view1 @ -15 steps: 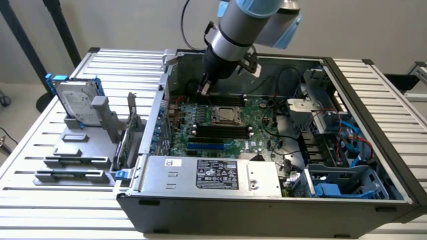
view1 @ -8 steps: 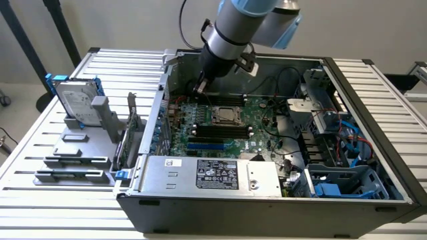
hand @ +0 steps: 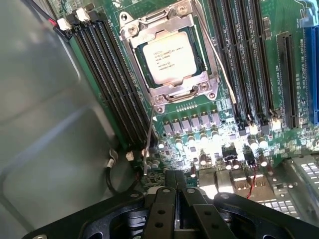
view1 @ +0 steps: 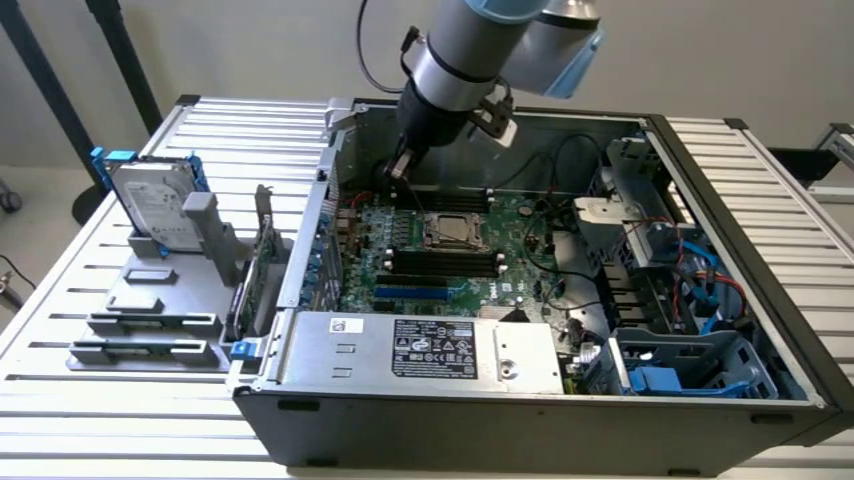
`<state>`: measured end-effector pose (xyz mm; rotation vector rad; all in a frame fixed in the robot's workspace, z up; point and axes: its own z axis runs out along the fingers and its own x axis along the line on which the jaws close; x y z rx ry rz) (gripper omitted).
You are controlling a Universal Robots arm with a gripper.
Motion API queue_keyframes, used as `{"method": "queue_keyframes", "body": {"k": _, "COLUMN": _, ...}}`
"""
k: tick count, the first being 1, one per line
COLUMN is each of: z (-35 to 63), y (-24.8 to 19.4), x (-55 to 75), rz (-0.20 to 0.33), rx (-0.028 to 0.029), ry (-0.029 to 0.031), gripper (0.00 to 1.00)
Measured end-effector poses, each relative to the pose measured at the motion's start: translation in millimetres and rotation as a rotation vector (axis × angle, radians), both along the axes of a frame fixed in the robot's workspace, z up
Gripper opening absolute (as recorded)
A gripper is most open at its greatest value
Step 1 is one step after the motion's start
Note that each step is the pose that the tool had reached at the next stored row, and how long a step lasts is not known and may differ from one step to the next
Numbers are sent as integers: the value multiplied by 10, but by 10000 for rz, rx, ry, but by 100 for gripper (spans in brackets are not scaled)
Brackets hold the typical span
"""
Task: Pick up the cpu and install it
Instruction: 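Install the first cpu locking lever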
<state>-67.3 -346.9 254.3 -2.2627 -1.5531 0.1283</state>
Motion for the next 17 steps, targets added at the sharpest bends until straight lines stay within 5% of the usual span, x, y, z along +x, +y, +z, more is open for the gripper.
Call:
{"method": "queue_keyframes", "body": {"k": 6, "z": 3, "y": 0, "x": -79, "rz": -402, "rx": 2, "ry": -1, "gripper": 11}}
{"method": "queue_keyframes", "body": {"k": 17, "z": -82, "y": 13, "x": -143, "rz": -1223, "rx": 40, "ry": -180, "gripper": 11}}
